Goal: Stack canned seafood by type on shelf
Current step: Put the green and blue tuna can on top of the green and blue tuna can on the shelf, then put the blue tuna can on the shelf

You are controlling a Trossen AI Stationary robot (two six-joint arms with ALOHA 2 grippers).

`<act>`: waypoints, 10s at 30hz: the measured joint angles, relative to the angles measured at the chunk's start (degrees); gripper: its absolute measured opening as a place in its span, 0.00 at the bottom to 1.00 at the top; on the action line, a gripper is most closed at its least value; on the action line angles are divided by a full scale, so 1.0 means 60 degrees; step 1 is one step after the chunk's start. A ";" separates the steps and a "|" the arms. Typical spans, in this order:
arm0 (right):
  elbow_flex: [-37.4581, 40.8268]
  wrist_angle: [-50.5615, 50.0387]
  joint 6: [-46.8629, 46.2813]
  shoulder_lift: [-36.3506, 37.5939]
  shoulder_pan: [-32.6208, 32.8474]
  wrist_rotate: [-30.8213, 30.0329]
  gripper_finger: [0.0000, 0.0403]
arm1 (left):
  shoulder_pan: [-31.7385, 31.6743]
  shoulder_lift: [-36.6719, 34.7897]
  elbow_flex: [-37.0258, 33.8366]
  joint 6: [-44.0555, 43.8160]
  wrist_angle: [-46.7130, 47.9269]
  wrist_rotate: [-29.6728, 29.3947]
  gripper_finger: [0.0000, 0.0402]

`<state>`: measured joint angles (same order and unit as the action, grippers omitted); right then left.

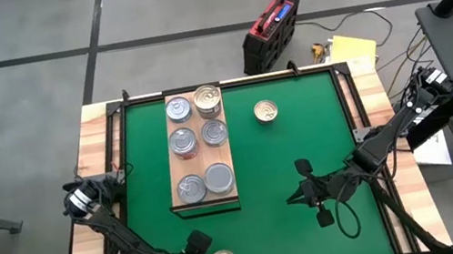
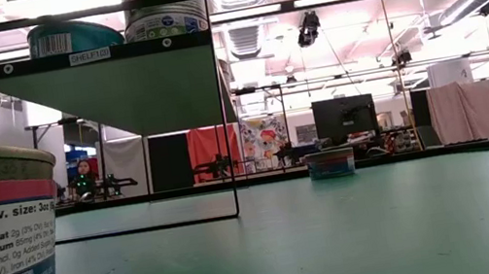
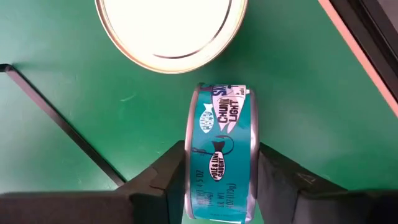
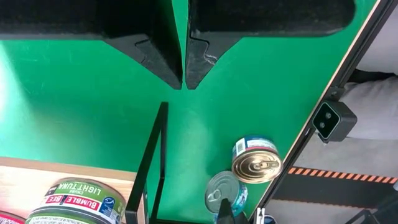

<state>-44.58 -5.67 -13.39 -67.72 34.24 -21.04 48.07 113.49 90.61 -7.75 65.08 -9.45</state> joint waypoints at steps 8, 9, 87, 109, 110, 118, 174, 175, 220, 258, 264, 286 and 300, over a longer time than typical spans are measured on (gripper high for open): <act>0.0000 0.0000 0.0011 0.0000 0.0004 0.0000 0.03 | 0.0008 0.0011 0.0350 -0.0442 0.0692 0.0141 0.32; 0.0000 -0.0003 0.0015 0.0000 0.0001 0.0000 0.03 | 0.0036 0.0010 0.0527 -0.0627 0.0952 -0.0068 0.32; 0.0000 0.0004 0.1097 0.0000 0.0000 -0.0001 0.03 | 0.0289 -0.3304 -0.1443 -0.3410 0.4048 -0.9024 0.37; 0.0000 0.0000 0.1162 0.0000 0.0000 0.0000 0.03 | 0.0170 -0.3304 -0.1443 -0.3408 0.3430 -0.7984 0.40; 0.0000 0.0000 0.1164 0.0000 0.0000 0.0000 0.03 | 0.0171 -0.3304 -0.1443 -0.3410 0.3429 -0.7982 0.41; 0.0000 0.0000 0.1162 0.0000 -0.0002 0.0000 0.03 | 0.0116 -0.3304 -0.1443 -0.3493 0.3408 -0.7815 0.48; 0.0030 -0.0069 0.0603 0.0000 0.0000 -0.0003 0.03 | 0.0227 -0.3308 0.0907 -0.7026 0.3105 -0.5376 0.61; 0.0059 -0.0069 0.0481 0.0000 0.0000 -0.0004 0.03 | 0.0307 -0.3308 0.0905 -0.7141 0.2911 -0.5193 0.60; 0.0448 0.0073 -0.0597 0.0000 0.0000 -0.0015 0.03 | 0.1733 -0.0063 0.0874 -1.3580 0.3603 0.2815 0.08; 0.0619 0.0042 -0.1031 0.0000 0.0004 -0.0004 0.03 | 0.2354 0.0328 0.0219 -1.4124 0.1878 0.2468 0.00; 0.0619 0.0051 -0.1031 0.0000 0.0004 -0.0004 0.03 | 0.2328 0.0328 0.0273 -1.4050 0.1703 0.2154 0.00; 0.0619 0.0000 -0.1896 0.0000 0.0004 0.0000 0.03 | 0.2062 0.0328 0.0282 -1.3088 0.1300 -0.0740 0.00; 0.0616 0.0645 -0.4311 -0.0090 0.0753 -0.1289 0.03 | 0.2551 0.0136 0.1763 -1.1131 0.3462 -0.1429 0.00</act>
<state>-40.88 -1.80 -39.25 -68.26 38.76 -28.77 63.38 114.31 101.19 -74.53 85.85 -18.03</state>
